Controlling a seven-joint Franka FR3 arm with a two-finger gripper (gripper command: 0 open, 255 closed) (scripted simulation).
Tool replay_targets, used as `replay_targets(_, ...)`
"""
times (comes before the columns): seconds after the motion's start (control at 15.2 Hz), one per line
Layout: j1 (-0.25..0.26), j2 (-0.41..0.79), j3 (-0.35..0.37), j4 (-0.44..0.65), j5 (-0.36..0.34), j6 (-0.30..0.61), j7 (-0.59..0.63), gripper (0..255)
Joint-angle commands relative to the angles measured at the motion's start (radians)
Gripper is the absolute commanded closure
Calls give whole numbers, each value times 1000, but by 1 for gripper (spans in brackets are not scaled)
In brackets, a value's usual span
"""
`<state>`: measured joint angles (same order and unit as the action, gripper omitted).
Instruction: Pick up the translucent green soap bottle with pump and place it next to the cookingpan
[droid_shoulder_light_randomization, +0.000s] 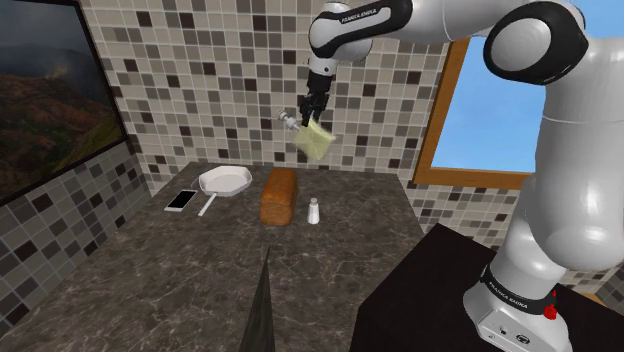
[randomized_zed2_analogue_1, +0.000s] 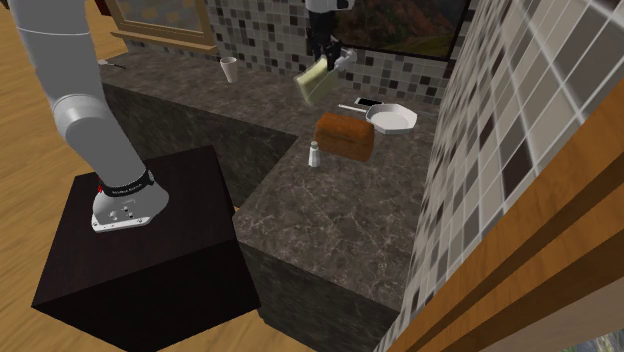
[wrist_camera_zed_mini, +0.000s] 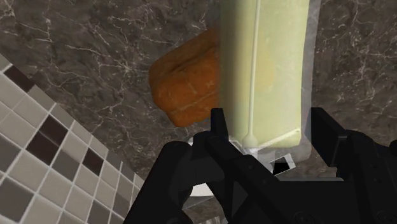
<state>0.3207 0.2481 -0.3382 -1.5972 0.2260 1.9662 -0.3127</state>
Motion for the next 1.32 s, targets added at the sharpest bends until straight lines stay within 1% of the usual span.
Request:
replay_targets(0.0,18,40,14,57,3,-12,39,255)
replay_targets(0.33,61,144,45,206,8,-48,131,255)
replay_targets(0.66,93,283,72,419,14,-113,222,255)
replay_targets(0.79,101,355,83,536,18,-153,259,255)
replay_targets(0.92,103,447,94,689,22,-210,298,255)
replay_targets(0.99,96,540,104,850,27,-274,331,255)
replay_targets(1.25,113,501,100,726,24,-191,319,255)
